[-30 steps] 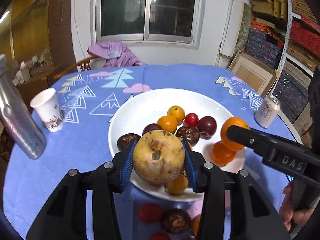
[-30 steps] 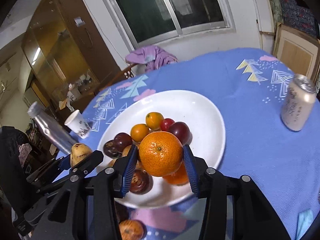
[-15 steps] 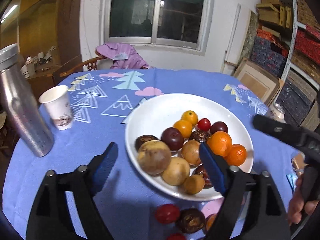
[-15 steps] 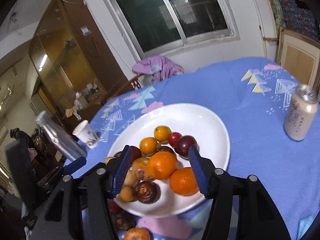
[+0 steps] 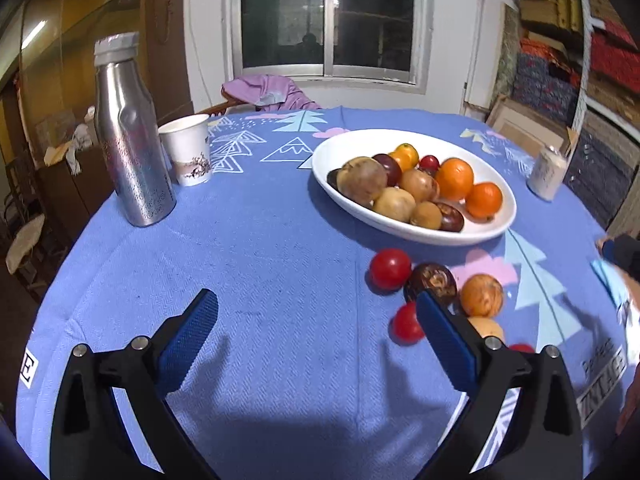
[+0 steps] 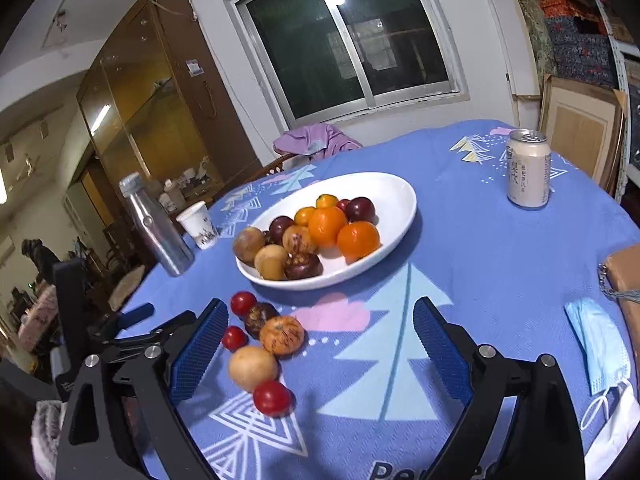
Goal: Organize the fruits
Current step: 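Move both open tools back to the remaining fruit pile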
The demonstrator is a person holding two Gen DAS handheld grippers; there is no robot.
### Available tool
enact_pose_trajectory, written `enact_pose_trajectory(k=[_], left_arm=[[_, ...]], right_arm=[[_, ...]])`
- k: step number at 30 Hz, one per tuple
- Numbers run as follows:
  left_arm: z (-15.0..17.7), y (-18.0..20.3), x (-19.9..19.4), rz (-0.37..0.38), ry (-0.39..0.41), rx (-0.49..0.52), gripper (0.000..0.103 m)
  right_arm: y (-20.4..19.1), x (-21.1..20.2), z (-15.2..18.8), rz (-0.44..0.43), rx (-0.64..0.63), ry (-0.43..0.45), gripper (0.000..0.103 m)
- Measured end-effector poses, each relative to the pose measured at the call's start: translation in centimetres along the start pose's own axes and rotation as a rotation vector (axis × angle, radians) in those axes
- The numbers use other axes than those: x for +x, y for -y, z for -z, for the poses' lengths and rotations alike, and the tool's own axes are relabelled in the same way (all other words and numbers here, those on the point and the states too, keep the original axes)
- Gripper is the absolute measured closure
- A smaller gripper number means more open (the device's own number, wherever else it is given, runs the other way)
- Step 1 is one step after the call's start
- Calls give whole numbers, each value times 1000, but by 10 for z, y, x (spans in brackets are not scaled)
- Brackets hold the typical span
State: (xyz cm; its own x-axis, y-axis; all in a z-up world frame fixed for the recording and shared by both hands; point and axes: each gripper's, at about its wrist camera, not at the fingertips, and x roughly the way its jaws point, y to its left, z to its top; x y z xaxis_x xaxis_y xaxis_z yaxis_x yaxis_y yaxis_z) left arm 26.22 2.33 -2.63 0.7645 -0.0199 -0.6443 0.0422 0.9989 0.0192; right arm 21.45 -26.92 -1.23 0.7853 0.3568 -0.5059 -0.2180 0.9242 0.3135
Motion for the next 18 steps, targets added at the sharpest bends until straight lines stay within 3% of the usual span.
enact_pose_trajectory(k=[9, 18], left_arm=[[5, 25, 21, 7, -89, 112, 6], [-3, 25, 42, 38, -144, 100, 4]], right_arm=[[-5, 4, 2, 20, -30, -12, 8], [-8, 8, 4, 14, -34, -31, 8]])
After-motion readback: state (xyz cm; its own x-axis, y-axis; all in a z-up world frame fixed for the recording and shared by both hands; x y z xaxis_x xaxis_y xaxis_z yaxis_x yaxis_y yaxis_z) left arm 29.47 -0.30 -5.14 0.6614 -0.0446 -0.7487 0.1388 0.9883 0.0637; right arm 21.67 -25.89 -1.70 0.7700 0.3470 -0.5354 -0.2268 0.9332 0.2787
